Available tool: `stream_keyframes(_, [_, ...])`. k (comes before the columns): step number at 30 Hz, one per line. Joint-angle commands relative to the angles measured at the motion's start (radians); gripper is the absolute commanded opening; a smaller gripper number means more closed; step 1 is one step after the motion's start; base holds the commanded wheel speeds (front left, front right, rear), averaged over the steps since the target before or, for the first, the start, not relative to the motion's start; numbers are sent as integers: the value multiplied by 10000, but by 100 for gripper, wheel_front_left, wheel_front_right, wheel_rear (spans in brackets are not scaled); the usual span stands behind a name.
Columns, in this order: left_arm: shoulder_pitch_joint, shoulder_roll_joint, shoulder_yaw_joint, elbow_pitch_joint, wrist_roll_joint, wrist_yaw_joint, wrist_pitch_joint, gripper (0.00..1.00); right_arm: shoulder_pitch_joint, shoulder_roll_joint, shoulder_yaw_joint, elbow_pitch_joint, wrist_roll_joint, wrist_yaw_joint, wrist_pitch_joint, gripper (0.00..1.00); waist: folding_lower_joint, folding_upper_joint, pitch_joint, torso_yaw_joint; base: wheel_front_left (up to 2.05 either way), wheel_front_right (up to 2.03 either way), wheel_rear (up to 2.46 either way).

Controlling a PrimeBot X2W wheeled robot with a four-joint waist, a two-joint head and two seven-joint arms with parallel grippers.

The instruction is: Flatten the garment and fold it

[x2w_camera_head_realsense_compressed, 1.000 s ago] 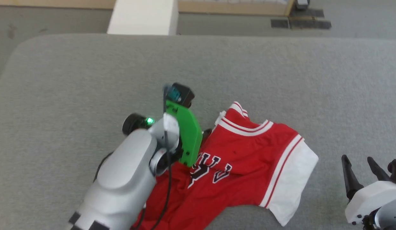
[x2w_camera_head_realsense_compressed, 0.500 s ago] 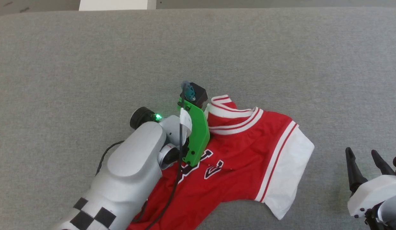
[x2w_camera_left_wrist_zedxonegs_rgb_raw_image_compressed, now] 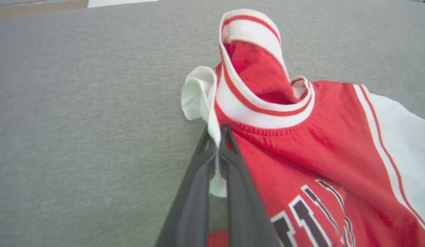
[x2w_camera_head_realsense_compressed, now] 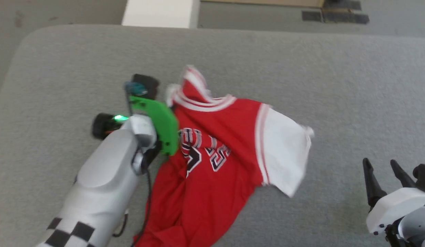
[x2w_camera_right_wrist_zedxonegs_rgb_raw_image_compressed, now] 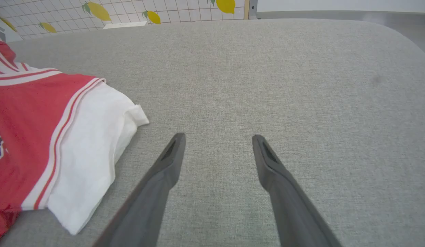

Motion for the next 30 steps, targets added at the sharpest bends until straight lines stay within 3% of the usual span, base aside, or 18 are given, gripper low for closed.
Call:
stream_keyframes(1, [336, 159, 38, 21, 125, 121, -214, 0, 106, 3, 104, -36, 60, -15, 35, 100, -1, 0, -516, 572, 0, 0, 0])
stream_keyframes(2, [477, 181, 9, 16, 148, 102, -354, 44, 118, 3, 166, -17, 78, -15, 52, 100, -1, 0, -538, 629, 0, 0, 0])
stream_keyframes(3, [673, 174, -54, 11, 194, 94, -543, 100, 128, 3, 253, 13, 82, -15, 72, 100, -1, 0, -553, 683, 0, 0, 0])
stream_keyframes(6, [1124, 200, -140, 26, 438, 224, -1428, 100, 84, 3, 471, 79, 80, -15, 76, 100, -1, 0, -533, 770, 0, 0, 0])
stream_keyframes(10, [1570, 206, 354, -106, 611, 753, -3715, 100, -116, 3, 633, 70, 190, -15, 63, 100, -1, 0, -632, 946, 0, 0, 0])
stream_keyframes(14, [2099, 488, 755, -787, 889, 891, -5298, 100, -530, -76, 1370, 84, -569, -15, 507, 100, -1, 0, -785, 1062, 0, 0, 0])
stream_keyframes(20, [3876, 903, 1819, -3931, 2326, 1292, -5464, 100, -1538, -287, 1880, 1113, -860, -15, 2243, 100, -1, 0, -995, 1424, 0, 0, 0])
stream_keyframes(26, [5784, 572, 2750, -6658, 3819, 1388, -5467, 100, -2478, -466, 1626, 2605, -1298, -15, 3613, 100, -1, 0, -958, 2006, 0, 0, 0])
stream_keyframes(30, [6585, 167, 2929, -7478, 4616, 1490, -5468, 100, -2850, -290, 1209, 3507, -1729, -15, 4048, 100, -1, 0, -825, 2391, 0, 0, 0])
